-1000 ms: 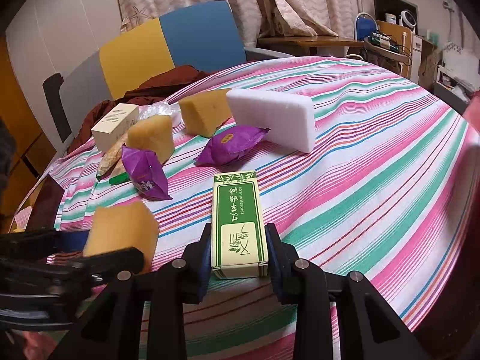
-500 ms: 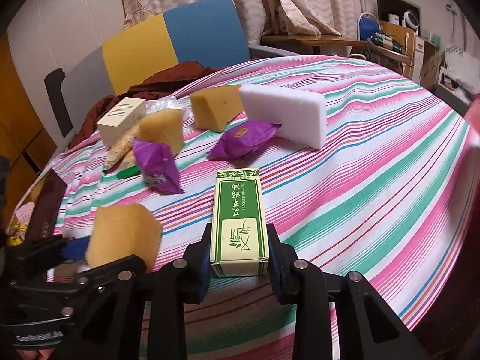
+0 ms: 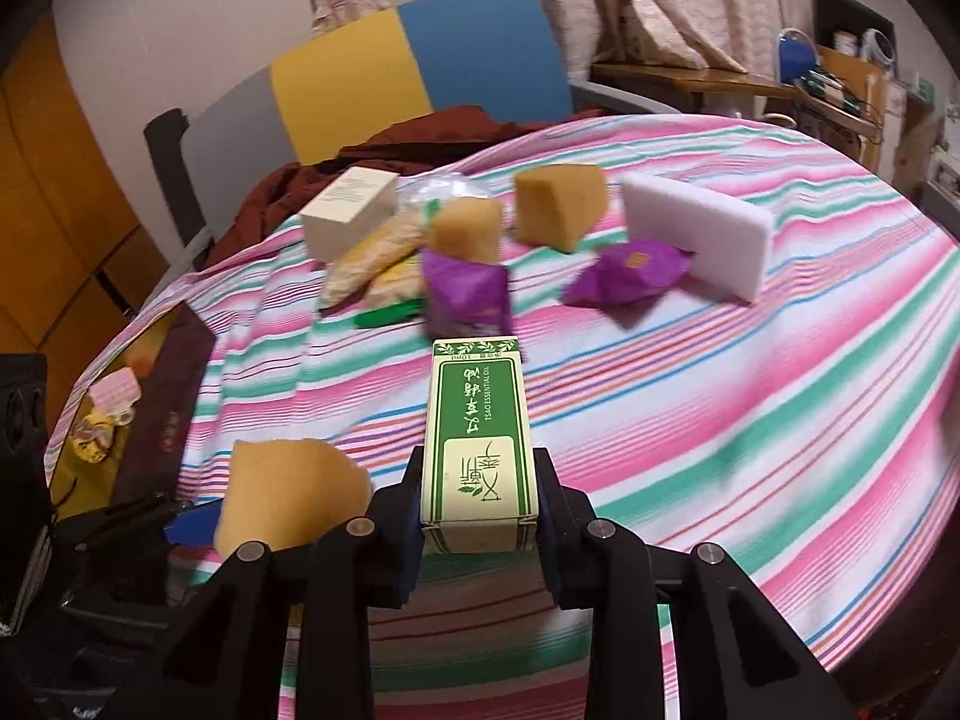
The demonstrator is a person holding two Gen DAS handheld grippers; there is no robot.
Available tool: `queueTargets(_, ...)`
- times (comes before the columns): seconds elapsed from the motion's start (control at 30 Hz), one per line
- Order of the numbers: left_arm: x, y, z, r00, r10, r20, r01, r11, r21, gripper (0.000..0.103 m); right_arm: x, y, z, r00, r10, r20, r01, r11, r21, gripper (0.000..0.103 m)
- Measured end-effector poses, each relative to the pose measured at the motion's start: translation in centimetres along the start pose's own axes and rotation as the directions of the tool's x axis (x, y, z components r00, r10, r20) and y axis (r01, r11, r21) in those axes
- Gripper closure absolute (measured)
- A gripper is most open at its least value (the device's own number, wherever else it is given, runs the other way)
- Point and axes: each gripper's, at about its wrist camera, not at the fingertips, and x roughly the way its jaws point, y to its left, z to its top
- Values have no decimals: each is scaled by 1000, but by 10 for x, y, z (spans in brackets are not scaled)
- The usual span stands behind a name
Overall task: Organize objects
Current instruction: 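Carry the sponge and green box into the gold tray and release both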
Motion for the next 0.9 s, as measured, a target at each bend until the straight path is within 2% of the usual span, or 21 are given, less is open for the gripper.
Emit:
queueTargets(0.1,-18,3,-3,999,-4,37,3,1000,8,47,-4,16,2,1000,24,6,-24,999,-25,71)
queueTargets(0.3,-60,30,-8,994,0,108,8,997,-74,47,-17,57,10,995,91,48,-86,993,-84,71)
queueTargets(0.57,-117,85,-16,975,129,183,-92,975,-201,47,-8,134,21,979,202,18,-193,957,-217,71)
queueTargets(0.73,-141,133,-31,959,233,160,-176,935,-309,47,3,187,18,962,269,-34,-267,918,-293,71)
queueTargets(0.87,-151,172,-46,945,308,105,-245,886,-394,47,13,225,14,947,312,-78,-320,890,-325,71)
queueTargets(0.9,-154,184,-51,940,329,90,-263,866,-425,47,16,235,13,942,322,-92,-334,884,-328,71)
